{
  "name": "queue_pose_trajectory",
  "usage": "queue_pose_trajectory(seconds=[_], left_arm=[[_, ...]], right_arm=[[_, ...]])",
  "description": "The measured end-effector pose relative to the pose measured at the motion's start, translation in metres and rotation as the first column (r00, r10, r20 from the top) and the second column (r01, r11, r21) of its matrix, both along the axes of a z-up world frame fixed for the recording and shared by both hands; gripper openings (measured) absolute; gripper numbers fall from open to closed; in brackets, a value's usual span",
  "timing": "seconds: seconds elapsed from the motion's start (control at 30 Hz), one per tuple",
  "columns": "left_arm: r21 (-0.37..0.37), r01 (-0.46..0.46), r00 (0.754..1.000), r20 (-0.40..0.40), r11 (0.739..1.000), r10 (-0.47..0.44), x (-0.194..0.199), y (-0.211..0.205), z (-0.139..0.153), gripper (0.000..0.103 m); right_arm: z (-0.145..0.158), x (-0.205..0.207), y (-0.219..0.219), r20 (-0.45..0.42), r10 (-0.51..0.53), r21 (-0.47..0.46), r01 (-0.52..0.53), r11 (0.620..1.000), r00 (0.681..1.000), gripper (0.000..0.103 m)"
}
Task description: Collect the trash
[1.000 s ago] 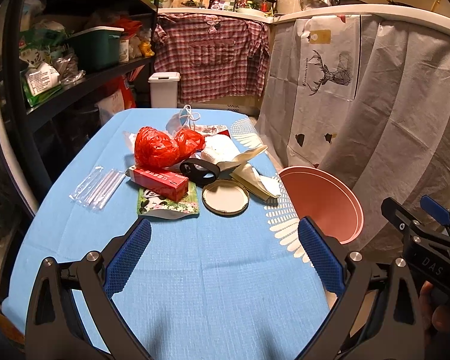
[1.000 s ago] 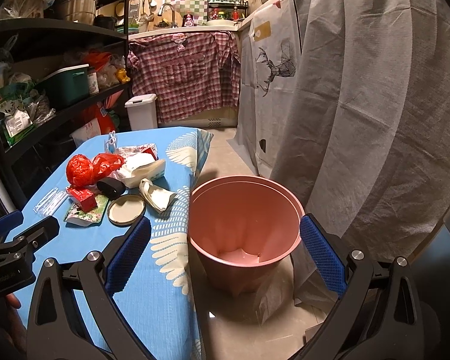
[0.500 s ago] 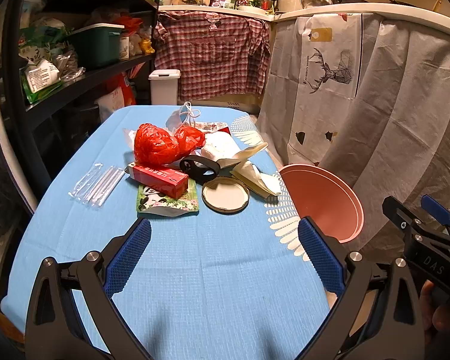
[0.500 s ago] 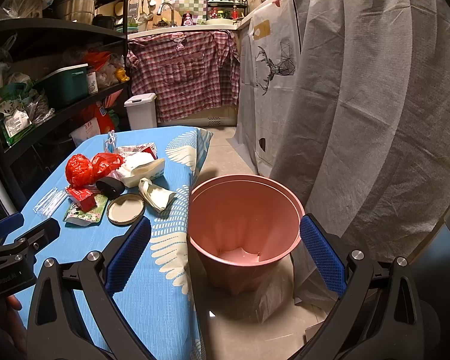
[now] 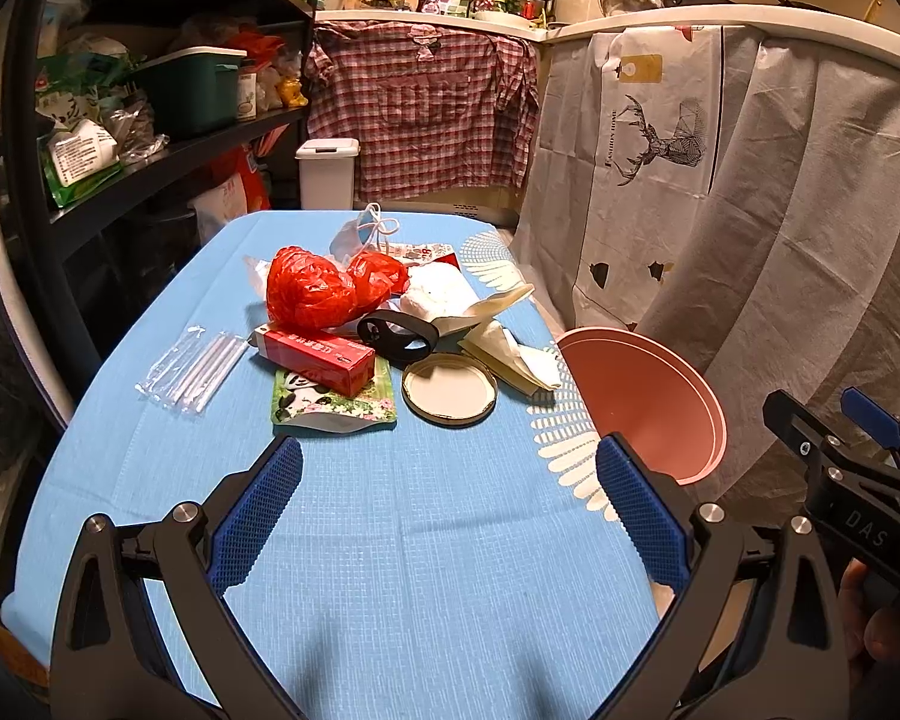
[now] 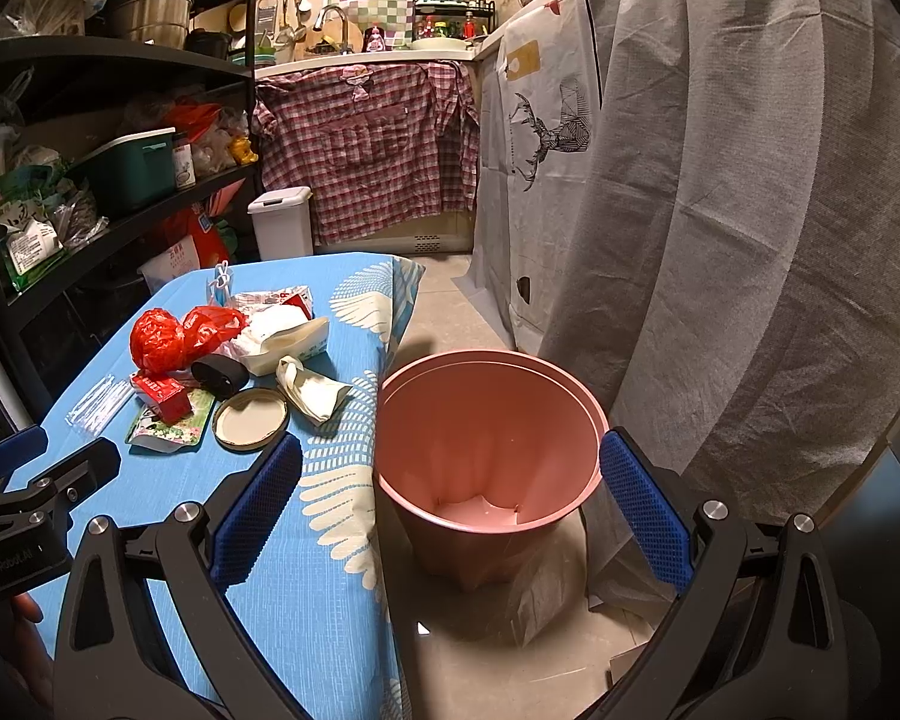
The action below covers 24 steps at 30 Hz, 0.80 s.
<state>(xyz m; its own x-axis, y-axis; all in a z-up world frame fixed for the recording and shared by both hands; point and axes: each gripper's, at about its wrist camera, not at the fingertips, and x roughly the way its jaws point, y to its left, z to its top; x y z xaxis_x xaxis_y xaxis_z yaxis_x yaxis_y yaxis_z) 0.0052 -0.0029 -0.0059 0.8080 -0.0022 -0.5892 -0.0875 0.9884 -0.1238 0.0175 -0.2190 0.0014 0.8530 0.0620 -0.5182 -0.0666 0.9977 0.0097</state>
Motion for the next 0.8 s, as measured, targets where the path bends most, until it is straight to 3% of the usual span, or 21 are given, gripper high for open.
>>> queue_pose_trajectory(seconds=[0.5,0.67,0.8], left_arm=[[0.001,-0.007,1.0,0.0,1.0,0.007,0.0,0.0,0.001,0.095],[0.001,-0.024,0.999,0.033,1.0,0.024,-0.004,0.003,0.01,0.095],[-0.005,-0.025,0.998,0.06,1.0,0.025,-0.005,0.007,0.024,0.086]], right_arm=[[0.0,0.0,0.001,0.0,0.001,-0.001,-0.001,1.0,1.0,0.097],[0.005,0.002,-0.001,0.003,0.02,0.026,-0.02,0.999,1.0,0.095],[0.015,0.004,-0.001,0.02,0.032,0.046,-0.033,0.998,0.999,0.087]])
